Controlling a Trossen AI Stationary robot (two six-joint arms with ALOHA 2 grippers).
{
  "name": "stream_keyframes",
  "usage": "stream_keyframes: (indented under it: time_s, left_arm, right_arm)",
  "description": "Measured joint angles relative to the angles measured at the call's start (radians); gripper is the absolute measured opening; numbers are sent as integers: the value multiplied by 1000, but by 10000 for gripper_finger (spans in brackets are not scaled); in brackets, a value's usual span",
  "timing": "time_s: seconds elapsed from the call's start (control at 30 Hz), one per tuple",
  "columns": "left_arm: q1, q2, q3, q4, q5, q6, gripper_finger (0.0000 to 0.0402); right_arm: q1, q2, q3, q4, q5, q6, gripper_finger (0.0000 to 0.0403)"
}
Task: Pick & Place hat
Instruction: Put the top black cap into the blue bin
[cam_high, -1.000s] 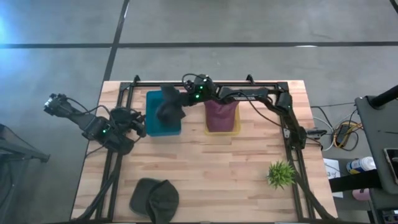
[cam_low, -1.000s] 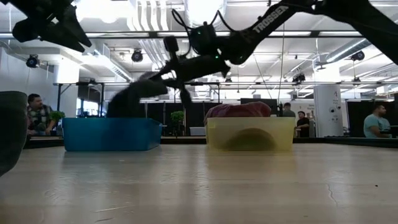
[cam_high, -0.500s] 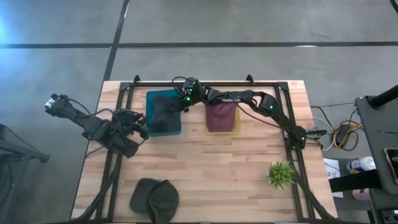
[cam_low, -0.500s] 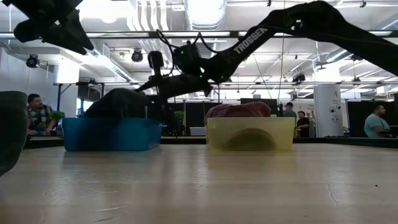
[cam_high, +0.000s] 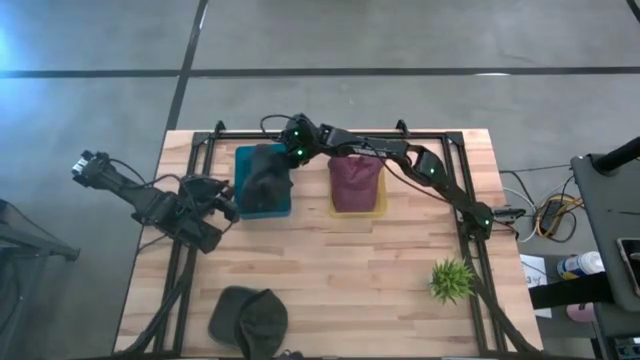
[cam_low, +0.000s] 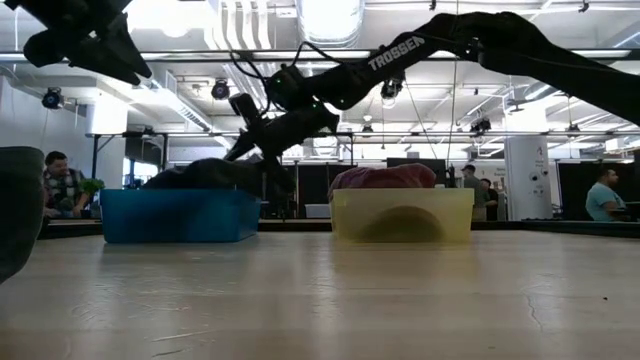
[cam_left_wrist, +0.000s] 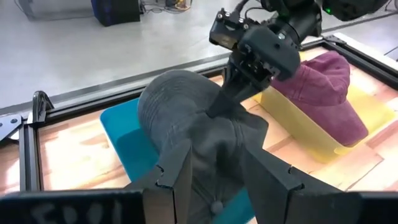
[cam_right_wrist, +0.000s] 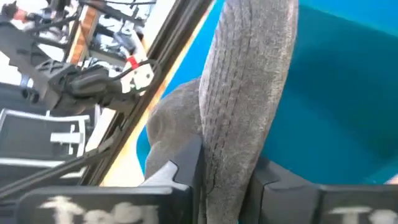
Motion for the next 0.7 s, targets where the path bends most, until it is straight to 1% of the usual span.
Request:
stream_keyframes:
  time_s: [0.13,0.33,0.43,0.53,0.7]
  left_arm:
    - [0,-6,0,-2,-23,1,131]
    - [0,-15,0,-3,-23,4,131]
    - [0,-18,0,-4,-22,4,131]
    - [0,-22,0,-3,-22,0,131]
    - [0,-30,0,-2,-35,-1,131]
  right_arm:
    - [3,14,9,7,-21,5,76]
    - [4,41,7,77,-23,75,77]
    - [6,58,8,74,-22,75,88]
    - [9,62,-1,57,-8,43,113]
    - [13,61,-2,53,17,-13,171]
